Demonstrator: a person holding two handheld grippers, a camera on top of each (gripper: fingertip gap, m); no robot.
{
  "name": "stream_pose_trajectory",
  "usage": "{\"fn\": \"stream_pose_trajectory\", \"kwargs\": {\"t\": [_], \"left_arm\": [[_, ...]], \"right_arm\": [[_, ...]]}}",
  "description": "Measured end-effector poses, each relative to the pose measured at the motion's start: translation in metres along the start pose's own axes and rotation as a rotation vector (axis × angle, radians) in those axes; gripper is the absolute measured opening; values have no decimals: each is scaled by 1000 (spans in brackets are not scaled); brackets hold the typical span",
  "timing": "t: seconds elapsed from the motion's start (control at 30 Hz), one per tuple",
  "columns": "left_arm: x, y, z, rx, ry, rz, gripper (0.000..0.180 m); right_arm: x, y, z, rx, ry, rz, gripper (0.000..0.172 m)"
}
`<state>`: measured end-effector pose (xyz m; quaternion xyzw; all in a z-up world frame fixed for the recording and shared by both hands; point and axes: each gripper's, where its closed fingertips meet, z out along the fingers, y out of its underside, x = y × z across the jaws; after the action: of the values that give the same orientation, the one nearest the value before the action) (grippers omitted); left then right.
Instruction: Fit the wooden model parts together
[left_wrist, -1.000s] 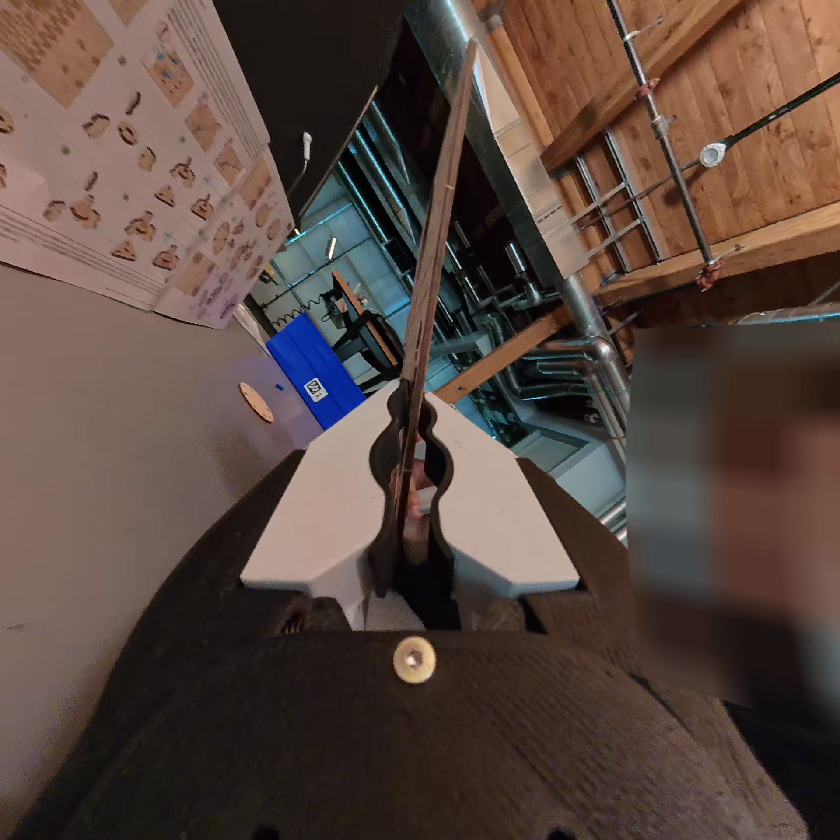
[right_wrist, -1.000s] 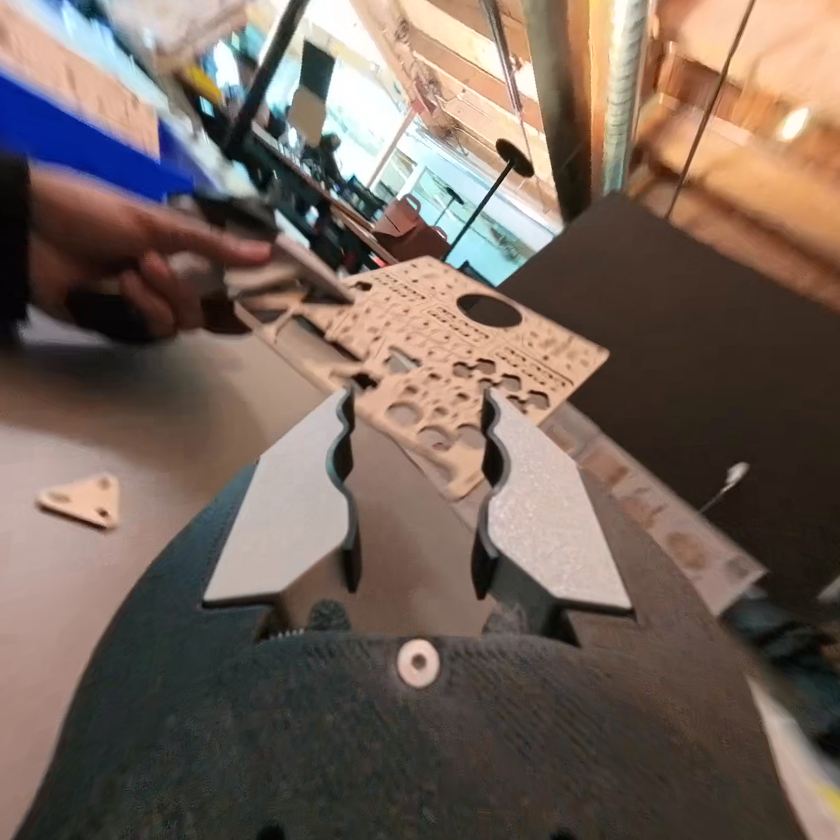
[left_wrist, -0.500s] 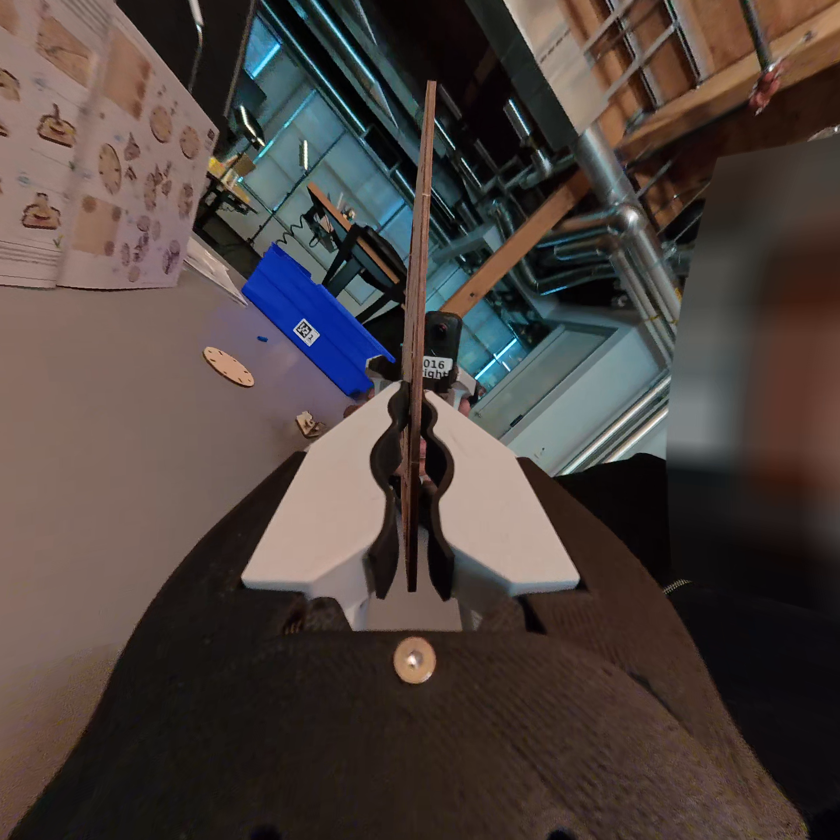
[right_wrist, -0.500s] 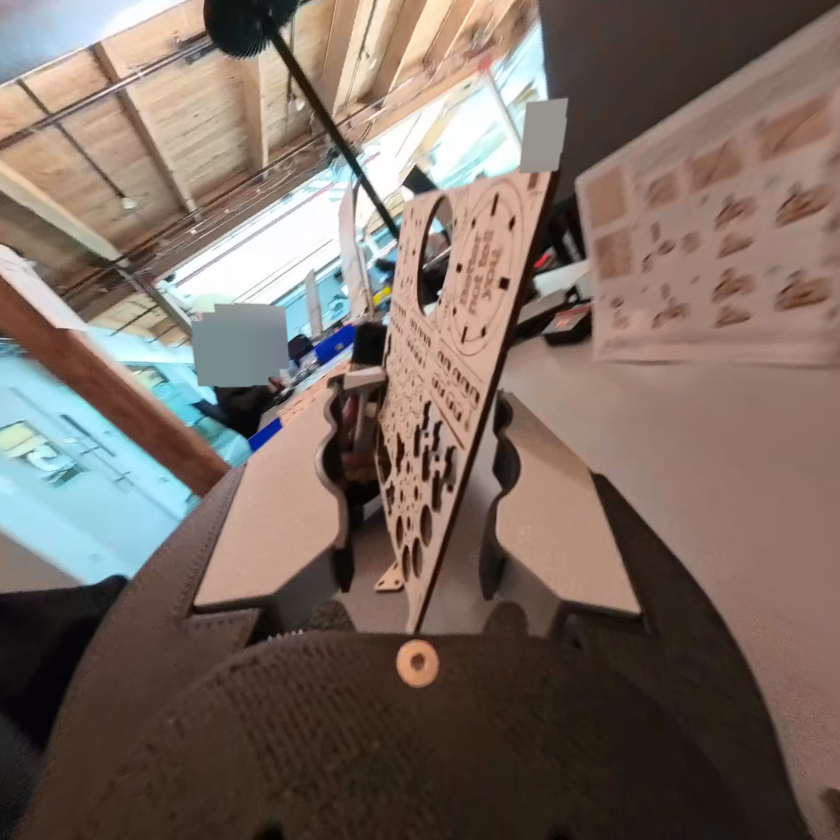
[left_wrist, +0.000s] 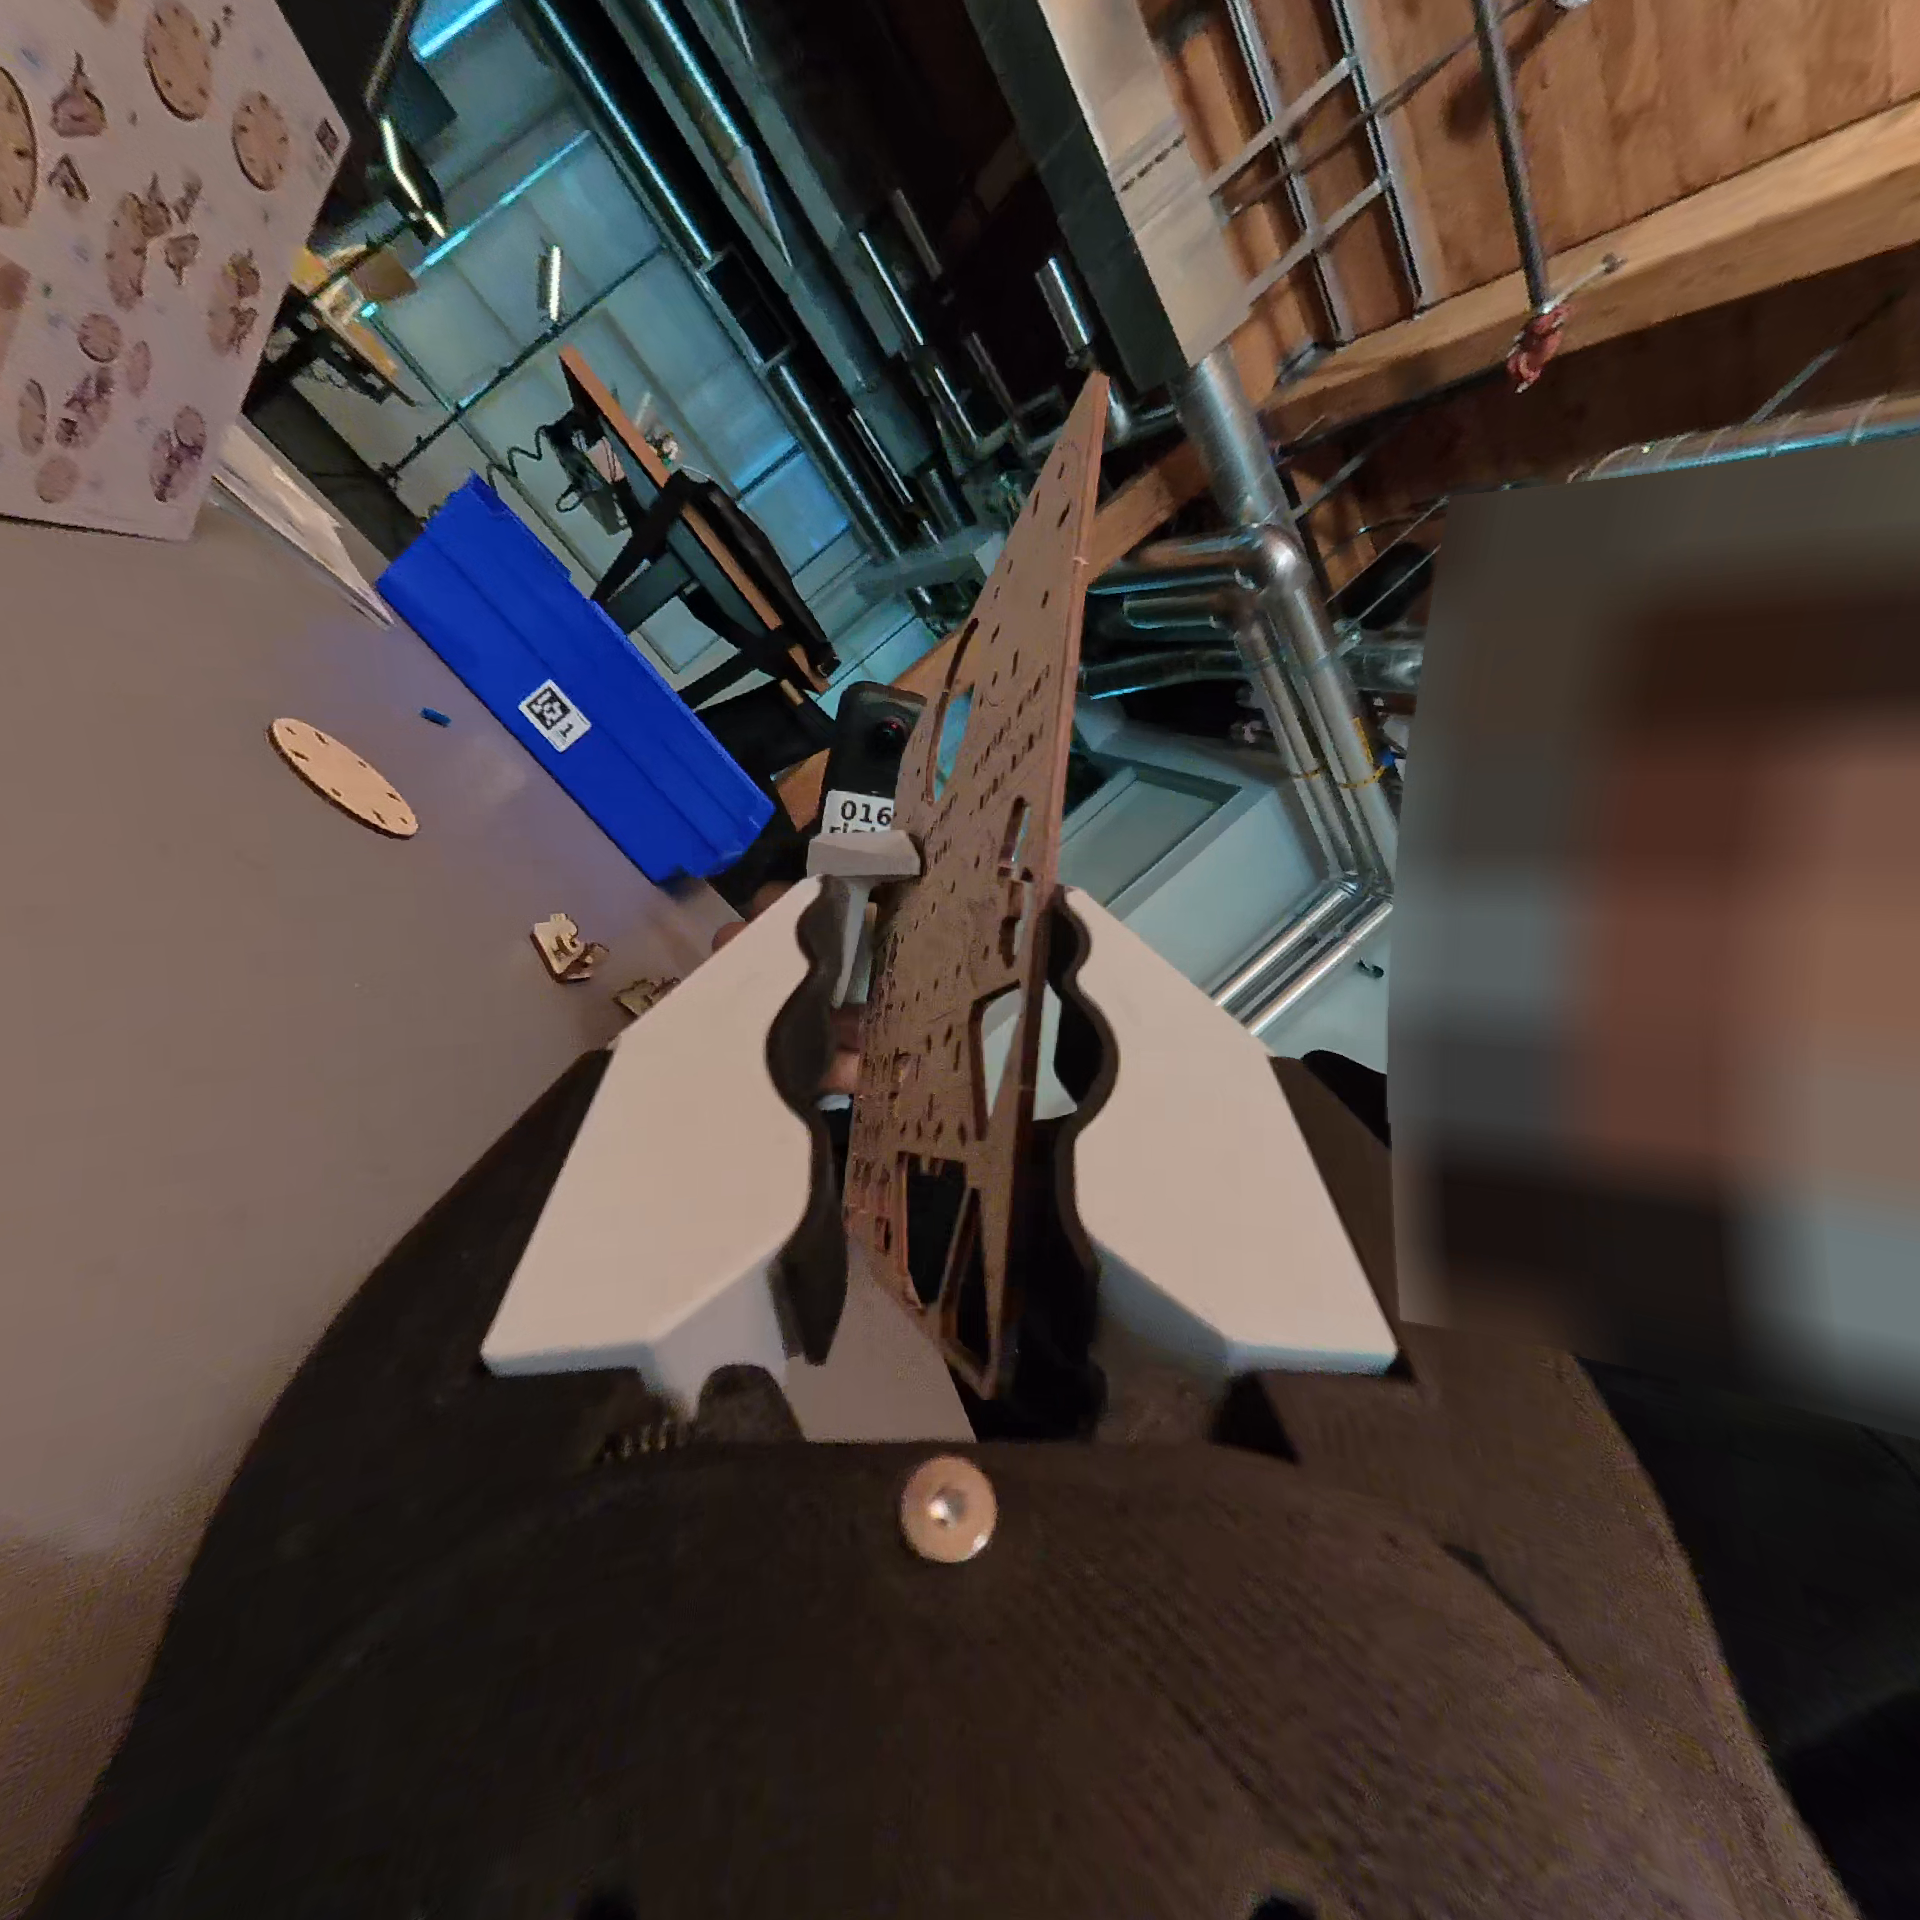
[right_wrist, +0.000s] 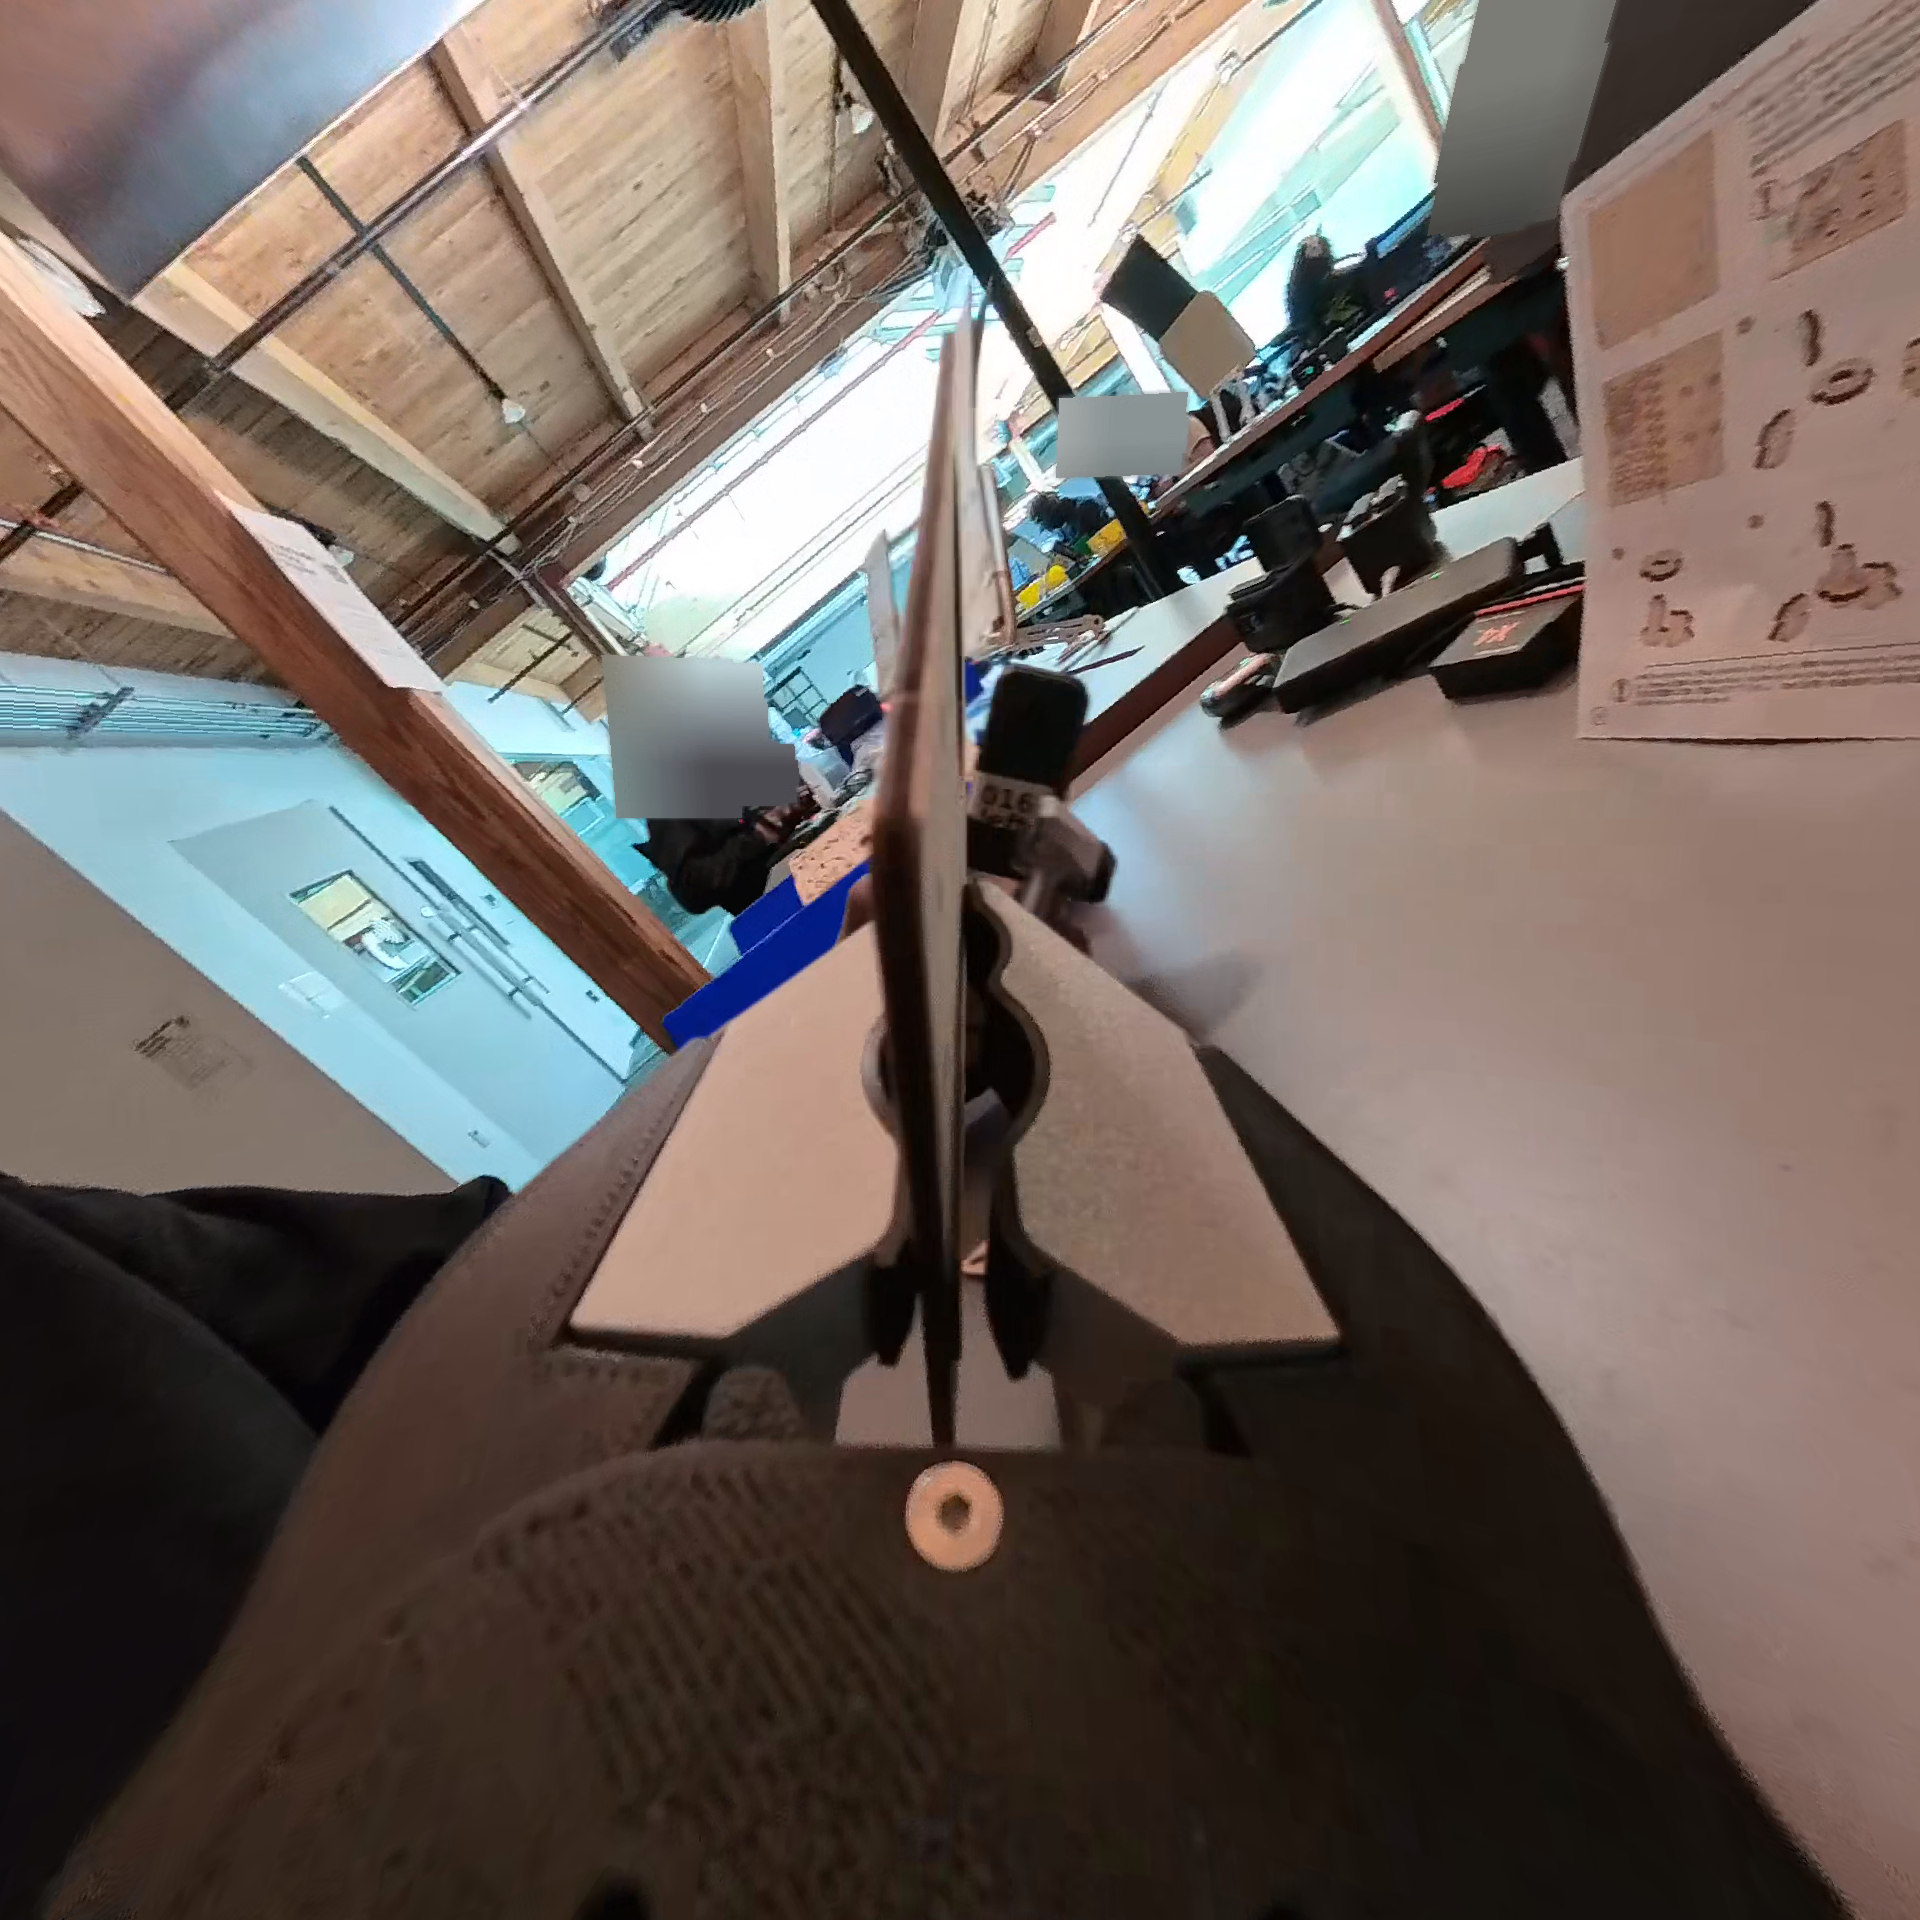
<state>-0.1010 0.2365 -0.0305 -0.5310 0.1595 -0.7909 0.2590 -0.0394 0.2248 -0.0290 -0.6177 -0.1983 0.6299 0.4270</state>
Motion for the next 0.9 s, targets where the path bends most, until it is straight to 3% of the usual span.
{"fn": "stream_pose_trajectory", "kwargs": {"t": [0.23, 0.33, 0.43, 0.57, 0.67, 0.9], "left_arm": [[-9, 9, 1, -145, -195, 174, 76], [-17, 16, 3, -236, -323, 326, 81], [-15, 33, 15, -348, -337, 482, 80], [-20, 51, 28, -422, -341, 545, 71], [-24, 51, 28, -404, -342, 565, 49], [-2, 57, 37, -345, -133, 509, 10]], "right_arm": [[-3, -5, -5, 3, -47, 47, 1], [3, -8, -9, 7, -17, 53, 1], [2, -5, -10, -25, -37, 77, 1], [-2, 6, -4, -82, -58, 81, 1], [-5, 9, -3, -94, -65, 66, 1], [-7, 9, -2, -93, -76, 53, 1]]}}
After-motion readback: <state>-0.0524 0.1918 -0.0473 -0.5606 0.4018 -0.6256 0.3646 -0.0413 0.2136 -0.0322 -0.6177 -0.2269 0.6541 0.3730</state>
